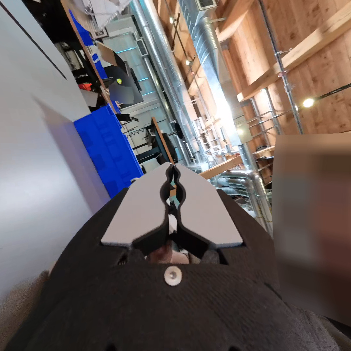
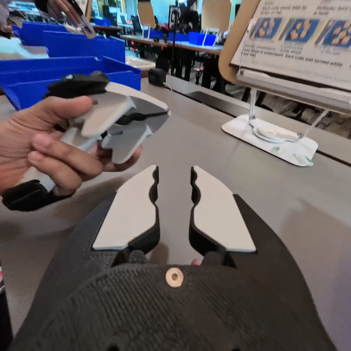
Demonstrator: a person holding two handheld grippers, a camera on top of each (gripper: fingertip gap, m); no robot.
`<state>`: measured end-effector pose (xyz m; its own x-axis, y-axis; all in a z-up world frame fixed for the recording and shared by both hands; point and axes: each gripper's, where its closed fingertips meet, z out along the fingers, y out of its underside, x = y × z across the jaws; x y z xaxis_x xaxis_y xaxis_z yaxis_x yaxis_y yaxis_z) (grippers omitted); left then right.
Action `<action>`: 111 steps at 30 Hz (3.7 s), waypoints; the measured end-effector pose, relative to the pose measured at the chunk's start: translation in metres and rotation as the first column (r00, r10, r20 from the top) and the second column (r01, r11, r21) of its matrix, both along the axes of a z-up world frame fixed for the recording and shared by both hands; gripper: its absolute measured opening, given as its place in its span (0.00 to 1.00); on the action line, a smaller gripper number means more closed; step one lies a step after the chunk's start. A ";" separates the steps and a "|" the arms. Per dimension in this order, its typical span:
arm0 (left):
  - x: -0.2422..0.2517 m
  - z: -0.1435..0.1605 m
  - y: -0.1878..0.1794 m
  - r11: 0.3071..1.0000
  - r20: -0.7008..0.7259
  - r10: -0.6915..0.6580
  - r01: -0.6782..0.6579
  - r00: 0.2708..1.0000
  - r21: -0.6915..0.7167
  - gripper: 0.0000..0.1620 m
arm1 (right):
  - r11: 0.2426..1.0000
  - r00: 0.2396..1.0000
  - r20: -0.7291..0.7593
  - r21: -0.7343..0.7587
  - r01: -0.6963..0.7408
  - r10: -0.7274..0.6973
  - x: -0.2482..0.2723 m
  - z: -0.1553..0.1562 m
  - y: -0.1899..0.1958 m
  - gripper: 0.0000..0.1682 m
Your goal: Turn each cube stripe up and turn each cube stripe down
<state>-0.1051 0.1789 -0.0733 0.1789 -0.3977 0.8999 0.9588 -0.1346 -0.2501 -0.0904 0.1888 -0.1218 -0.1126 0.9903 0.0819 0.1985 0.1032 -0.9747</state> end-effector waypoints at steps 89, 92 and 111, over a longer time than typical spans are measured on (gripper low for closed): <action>0.051 0.013 -0.006 0.972 0.281 -0.204 0.161 0.938 0.170 0.31 | 0.977 0.953 -0.269 -0.122 -0.176 0.138 0.041 0.072 0.009 0.29; 0.055 0.010 -0.005 0.971 0.275 -0.214 0.174 0.937 0.162 0.31 | 0.985 0.947 -0.315 -0.138 -0.105 0.056 0.049 0.100 0.040 0.29; 0.071 -0.006 0.006 0.953 0.267 -0.300 0.276 0.916 0.124 0.30 | 0.650 0.631 0.628 -0.250 0.718 -0.456 0.166 -0.054 0.336 0.30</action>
